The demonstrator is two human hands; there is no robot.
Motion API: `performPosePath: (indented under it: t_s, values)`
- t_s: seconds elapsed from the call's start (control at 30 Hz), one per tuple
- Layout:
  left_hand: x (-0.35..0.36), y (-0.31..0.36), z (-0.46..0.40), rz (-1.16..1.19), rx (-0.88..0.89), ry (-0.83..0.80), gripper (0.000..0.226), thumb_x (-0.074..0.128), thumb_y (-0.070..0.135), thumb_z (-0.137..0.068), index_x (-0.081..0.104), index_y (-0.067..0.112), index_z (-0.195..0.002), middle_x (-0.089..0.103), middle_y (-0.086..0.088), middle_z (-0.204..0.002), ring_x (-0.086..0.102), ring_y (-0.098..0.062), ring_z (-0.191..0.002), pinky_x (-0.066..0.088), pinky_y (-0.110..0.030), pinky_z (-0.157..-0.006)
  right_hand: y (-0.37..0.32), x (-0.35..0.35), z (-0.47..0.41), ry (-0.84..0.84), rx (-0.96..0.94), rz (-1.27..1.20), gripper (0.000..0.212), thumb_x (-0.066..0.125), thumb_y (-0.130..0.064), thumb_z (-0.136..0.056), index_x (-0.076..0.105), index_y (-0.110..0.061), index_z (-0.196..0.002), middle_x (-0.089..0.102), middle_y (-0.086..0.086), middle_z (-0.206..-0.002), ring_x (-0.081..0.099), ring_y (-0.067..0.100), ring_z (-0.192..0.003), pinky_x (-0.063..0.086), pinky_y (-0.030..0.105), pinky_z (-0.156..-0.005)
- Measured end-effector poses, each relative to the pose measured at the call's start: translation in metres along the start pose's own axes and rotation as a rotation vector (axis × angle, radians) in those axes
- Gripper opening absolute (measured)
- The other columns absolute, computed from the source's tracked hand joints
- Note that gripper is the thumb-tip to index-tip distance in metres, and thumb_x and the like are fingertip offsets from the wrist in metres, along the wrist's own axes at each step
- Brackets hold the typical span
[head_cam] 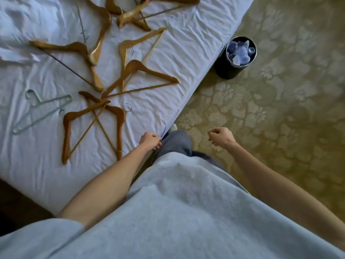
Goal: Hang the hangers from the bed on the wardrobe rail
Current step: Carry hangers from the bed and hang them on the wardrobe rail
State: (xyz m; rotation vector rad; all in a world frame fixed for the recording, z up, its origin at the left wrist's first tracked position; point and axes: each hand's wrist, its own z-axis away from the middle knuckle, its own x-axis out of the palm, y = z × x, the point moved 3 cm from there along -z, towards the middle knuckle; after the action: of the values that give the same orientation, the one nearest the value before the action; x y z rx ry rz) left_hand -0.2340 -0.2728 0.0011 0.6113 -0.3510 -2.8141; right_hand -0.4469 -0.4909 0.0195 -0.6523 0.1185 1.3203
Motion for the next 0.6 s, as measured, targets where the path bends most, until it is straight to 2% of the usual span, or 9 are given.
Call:
performPosePath:
  t_s: [0.17,0.3,0.4,0.5,0.6]
  values:
    - [-0.02,0.026,-0.028,0.138,-0.078,0.021,0.025,0.057,0.017,-0.095,0.073,0.002,-0.084,0.074,-0.013,-0.081,0.063,-0.021,-0.065,0.052,-0.028,-0.061,-0.124,-0.019,-0.063,-0.074,-0.181,0.14,0.017,0.057,-0.015,-0.092,0.073,-0.012,-0.097,0.071,0.001,-0.079,0.065,0.012,-0.067,0.051,0.022,-0.057]
    - [-0.035,0.054,-0.061,0.25,-0.144,0.055,0.028,0.055,0.017,-0.095,0.069,0.008,-0.073,0.073,-0.012,-0.078,0.062,-0.021,-0.062,0.052,-0.029,-0.061,-0.202,-0.025,-0.111,-0.118,-0.256,0.247,0.02,0.058,-0.017,-0.089,0.074,-0.011,-0.1,0.075,0.004,-0.084,0.068,0.017,-0.072,0.059,0.031,-0.07]
    - [-0.051,0.077,-0.08,0.352,-0.179,0.089,0.025,0.056,0.018,-0.098,0.07,0.008,-0.081,0.072,-0.009,-0.079,0.062,-0.019,-0.064,0.052,-0.026,-0.059,-0.242,-0.026,-0.141,-0.21,-0.28,0.363,0.019,0.057,-0.013,-0.092,0.072,-0.009,-0.102,0.072,0.0,-0.076,0.063,0.009,-0.061,0.053,0.021,-0.06]
    - [-0.069,0.1,-0.093,0.435,-0.193,0.128,0.023,0.055,0.023,-0.101,0.07,0.008,-0.092,0.071,-0.004,-0.081,0.063,-0.014,-0.065,0.049,-0.02,-0.055,-0.274,-0.025,-0.171,-0.298,-0.293,0.492,0.02,0.057,-0.014,-0.094,0.072,-0.005,-0.105,0.074,0.006,-0.084,0.064,0.011,-0.063,0.052,0.021,-0.059]
    - [-0.083,0.118,-0.108,0.535,-0.233,0.166,0.019,0.056,0.018,-0.099,0.071,0.009,-0.092,0.073,-0.004,-0.081,0.063,-0.011,-0.061,0.046,-0.017,-0.047,-0.301,-0.018,-0.2,-0.348,-0.289,0.594,0.02,0.059,-0.016,-0.093,0.073,-0.007,-0.104,0.076,0.007,-0.085,0.063,0.011,-0.06,0.048,0.02,-0.053]
